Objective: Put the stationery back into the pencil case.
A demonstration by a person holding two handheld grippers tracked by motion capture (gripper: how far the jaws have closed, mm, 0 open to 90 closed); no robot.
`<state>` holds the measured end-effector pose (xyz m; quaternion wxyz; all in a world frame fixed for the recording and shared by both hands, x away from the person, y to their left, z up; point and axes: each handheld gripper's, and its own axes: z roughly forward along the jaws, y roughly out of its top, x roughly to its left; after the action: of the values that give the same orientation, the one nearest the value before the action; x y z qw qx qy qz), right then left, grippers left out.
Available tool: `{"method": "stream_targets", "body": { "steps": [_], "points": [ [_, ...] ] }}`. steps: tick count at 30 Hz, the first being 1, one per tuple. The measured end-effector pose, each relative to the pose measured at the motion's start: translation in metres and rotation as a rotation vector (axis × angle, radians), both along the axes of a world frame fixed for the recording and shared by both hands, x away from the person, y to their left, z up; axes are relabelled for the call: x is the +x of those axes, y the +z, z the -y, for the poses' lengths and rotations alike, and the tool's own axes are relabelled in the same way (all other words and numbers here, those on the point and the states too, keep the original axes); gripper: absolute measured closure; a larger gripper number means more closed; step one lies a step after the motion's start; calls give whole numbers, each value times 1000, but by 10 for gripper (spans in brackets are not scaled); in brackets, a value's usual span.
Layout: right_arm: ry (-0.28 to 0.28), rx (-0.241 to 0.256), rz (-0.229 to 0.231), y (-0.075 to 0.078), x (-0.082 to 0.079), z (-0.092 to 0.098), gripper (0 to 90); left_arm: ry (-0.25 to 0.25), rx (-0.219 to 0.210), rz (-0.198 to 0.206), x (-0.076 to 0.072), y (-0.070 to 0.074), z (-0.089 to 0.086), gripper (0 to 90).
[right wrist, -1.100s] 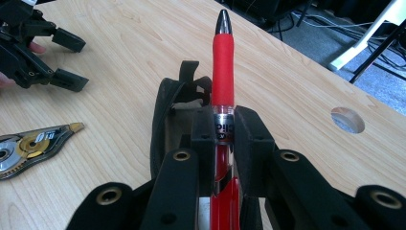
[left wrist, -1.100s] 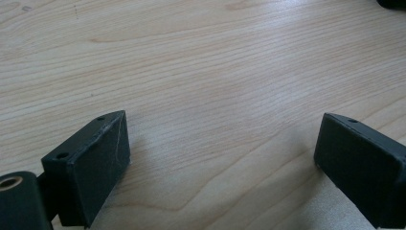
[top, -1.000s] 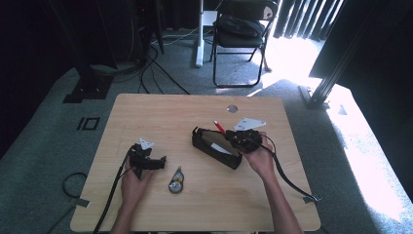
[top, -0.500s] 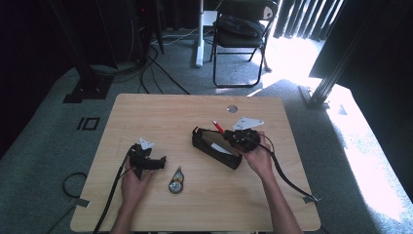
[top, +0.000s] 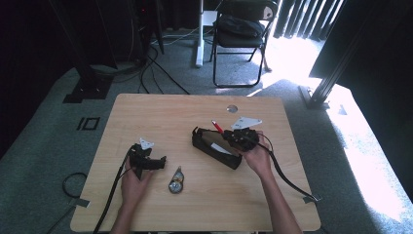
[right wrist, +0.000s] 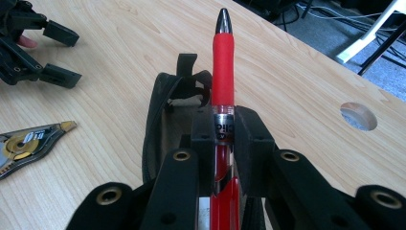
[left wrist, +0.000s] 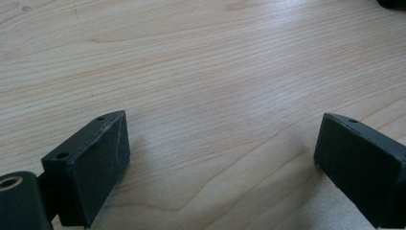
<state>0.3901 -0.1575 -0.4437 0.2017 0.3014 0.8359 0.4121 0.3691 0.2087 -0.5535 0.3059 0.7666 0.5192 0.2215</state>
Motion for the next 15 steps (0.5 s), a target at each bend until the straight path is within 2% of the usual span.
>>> {"method": "stream_targets", "body": {
  "steps": [15],
  "points": [
    [3, -1, -16, -6, 4, -4, 791, 0, 1, 1, 0, 0, 0, 54]
  ]
}}
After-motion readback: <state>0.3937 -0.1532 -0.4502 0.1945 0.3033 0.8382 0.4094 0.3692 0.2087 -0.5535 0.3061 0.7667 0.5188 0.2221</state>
